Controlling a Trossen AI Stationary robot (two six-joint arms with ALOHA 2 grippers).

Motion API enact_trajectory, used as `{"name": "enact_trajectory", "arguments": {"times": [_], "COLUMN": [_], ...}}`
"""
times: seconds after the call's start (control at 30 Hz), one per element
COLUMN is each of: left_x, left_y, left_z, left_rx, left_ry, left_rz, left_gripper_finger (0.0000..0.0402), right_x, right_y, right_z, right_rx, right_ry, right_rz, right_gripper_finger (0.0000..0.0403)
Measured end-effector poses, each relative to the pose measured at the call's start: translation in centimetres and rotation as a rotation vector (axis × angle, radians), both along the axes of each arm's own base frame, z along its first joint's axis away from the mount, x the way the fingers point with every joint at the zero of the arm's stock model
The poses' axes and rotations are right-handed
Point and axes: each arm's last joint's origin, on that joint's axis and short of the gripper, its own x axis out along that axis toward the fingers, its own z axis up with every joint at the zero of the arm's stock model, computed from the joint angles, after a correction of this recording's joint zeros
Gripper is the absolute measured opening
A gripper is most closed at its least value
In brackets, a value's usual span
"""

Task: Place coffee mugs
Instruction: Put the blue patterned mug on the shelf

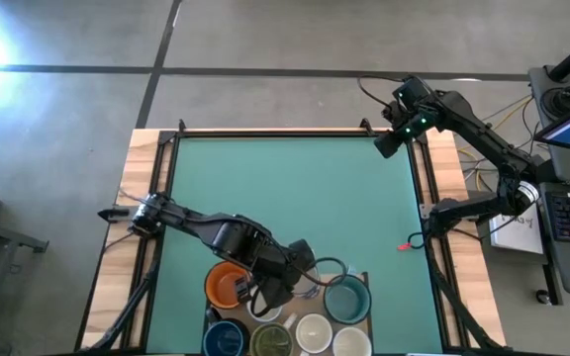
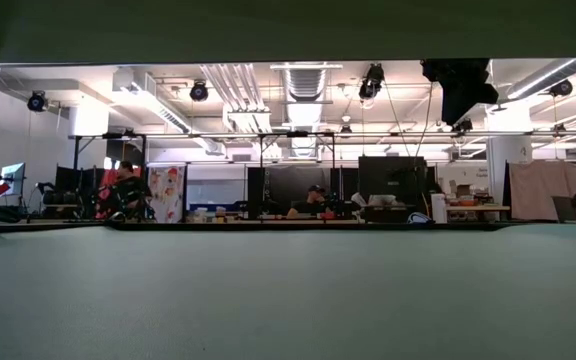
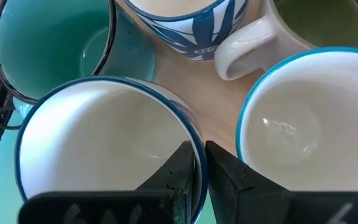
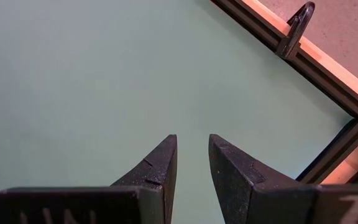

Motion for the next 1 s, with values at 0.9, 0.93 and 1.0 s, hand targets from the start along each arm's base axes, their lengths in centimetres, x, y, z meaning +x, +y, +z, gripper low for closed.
{"name": "enact_trajectory", "arguments": {"times": [0.9,0.93,1.0], "left_x": [0.00,-0.01,-0.06], "left_y": [0.05,0.06,0.08], "left_z": [-0.61,-0.62,-0.64], "left_rx": [-0.025,-0.024,-0.022], "left_ry": [0.074,0.075,0.082], "left_rz": [0.116,0.117,0.119], "left_gripper_finger": [0.0018,0.0018,0.0018], "right_x": [0.01,0.01,0.00], "right_y": [0.00,0.00,0.00], "right_z": [-0.01,-0.01,0.00], "right_rx": [0.000,0.000,0.000], "right_ry": [0.000,0.000,-0.001], "right_rz": [0.000,0.000,0.000], "right_gripper_finger": [0.0082,0.0082,0.0082]}}
